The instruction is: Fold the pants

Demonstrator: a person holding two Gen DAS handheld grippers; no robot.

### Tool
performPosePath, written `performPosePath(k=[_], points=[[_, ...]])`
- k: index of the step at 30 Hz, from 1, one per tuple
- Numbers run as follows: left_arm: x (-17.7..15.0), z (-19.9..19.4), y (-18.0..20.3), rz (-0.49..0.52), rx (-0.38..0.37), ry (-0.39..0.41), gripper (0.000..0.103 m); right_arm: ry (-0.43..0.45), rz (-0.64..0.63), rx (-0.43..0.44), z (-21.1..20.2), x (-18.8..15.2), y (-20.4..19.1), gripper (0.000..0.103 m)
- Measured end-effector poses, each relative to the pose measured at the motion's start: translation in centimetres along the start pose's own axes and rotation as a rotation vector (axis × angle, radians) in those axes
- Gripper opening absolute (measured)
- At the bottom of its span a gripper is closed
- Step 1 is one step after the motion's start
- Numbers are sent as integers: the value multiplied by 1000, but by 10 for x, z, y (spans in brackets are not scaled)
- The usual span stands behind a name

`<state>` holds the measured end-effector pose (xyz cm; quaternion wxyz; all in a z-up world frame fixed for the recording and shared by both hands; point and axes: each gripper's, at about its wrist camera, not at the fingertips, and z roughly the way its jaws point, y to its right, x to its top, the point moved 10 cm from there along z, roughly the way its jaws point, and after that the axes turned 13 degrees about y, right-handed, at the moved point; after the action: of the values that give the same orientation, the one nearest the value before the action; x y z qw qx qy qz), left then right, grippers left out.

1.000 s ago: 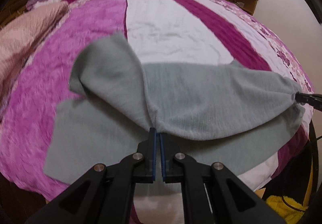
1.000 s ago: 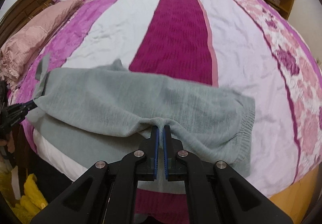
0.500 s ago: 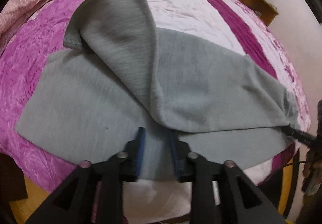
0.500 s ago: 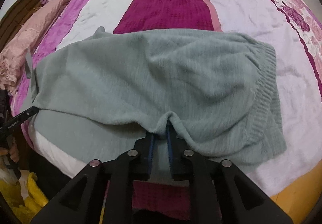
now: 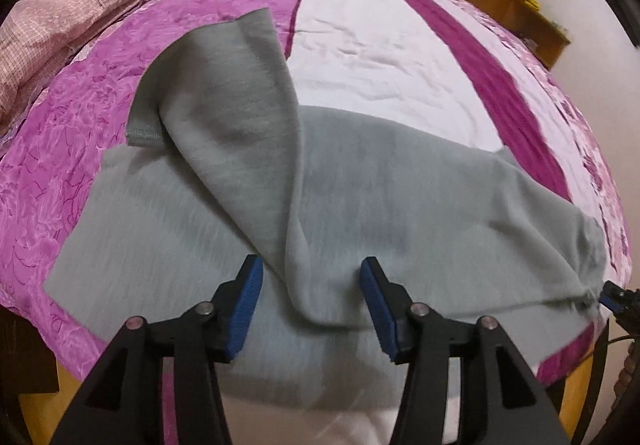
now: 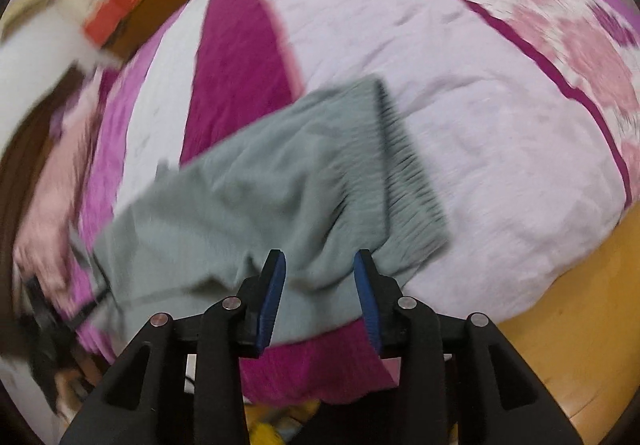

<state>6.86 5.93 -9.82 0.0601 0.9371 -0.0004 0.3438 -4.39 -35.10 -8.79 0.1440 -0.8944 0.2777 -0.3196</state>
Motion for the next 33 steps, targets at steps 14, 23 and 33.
performPosePath(k=[14,23,33], points=[[-9,14,1,7,34,-27,54,3,270,29,7,-7,26,29],[-11,16,-3,-1,32,-26,54,-12,273,6,28,-11,26,29],[-6,11,-3,-24,-19,-18,11,56,199,-21,21,-6,21,11]])
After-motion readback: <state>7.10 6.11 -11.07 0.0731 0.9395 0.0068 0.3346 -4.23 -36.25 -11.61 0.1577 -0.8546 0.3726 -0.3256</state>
